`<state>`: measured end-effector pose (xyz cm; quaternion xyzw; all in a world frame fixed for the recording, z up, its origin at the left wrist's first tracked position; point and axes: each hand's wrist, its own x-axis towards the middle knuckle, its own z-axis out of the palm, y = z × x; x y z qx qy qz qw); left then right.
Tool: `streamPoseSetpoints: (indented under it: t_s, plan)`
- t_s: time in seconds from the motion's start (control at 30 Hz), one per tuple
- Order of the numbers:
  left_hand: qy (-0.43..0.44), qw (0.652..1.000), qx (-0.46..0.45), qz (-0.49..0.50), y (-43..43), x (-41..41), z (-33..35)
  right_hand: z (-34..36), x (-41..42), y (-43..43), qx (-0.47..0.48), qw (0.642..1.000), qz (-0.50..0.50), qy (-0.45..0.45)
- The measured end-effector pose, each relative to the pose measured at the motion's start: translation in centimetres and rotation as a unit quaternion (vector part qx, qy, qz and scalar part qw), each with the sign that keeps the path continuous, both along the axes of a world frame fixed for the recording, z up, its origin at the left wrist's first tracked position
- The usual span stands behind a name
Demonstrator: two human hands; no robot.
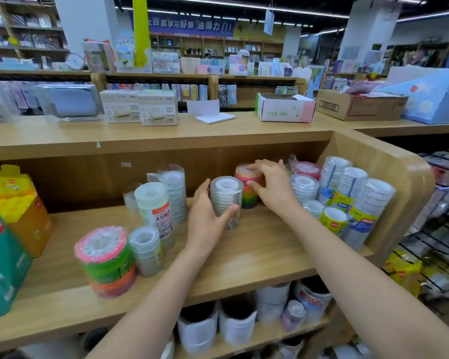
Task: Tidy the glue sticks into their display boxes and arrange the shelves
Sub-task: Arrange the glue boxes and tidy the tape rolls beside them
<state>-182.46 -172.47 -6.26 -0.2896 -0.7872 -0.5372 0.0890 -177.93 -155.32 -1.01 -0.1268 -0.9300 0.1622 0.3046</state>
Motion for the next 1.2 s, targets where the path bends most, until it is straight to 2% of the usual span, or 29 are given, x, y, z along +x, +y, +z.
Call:
streamPoseSetpoints:
  t_s: [0.17,0.23,0.4,0.57,0.67,0.77,1.0,1.2]
  plan:
    - [0.015,0.999,0.012,-0.044,0.5,0.0,0.1,1.1,3.0,-0.1,-0.027,0.992,0.047,0.112]
    - [0.017,0.998,-0.001,-0.061,1.0,0.5,0.2,1.9,4.4,0.0,-0.020,0.992,0.037,0.122]
    - [-0.004,0.996,-0.010,-0.093,2.8,1.8,0.2,2.7,7.5,0.2,-0.045,0.998,-0.001,0.034]
    - [-0.033,0.992,0.004,-0.124,4.5,2.1,0.0,2.3,8.8,0.8,-0.006,0.995,-0.066,-0.080]
    - [-0.023,0.992,-0.022,-0.124,4.9,1.6,0.0,2.0,8.6,1.0,0.022,0.984,-0.085,-0.152]
    - [-0.019,0.992,-0.052,-0.113,4.9,1.3,0.1,2.0,8.5,1.2,0.023,0.983,-0.088,-0.161]
    - [-0.010,0.994,-0.031,-0.107,6.3,2.0,-0.2,2.0,9.0,1.6,-0.027,0.988,-0.058,-0.142]
    - [0.039,0.993,-0.070,-0.091,5.6,2.2,0.0,2.2,9.4,1.6,-0.053,0.990,-0.043,-0.122]
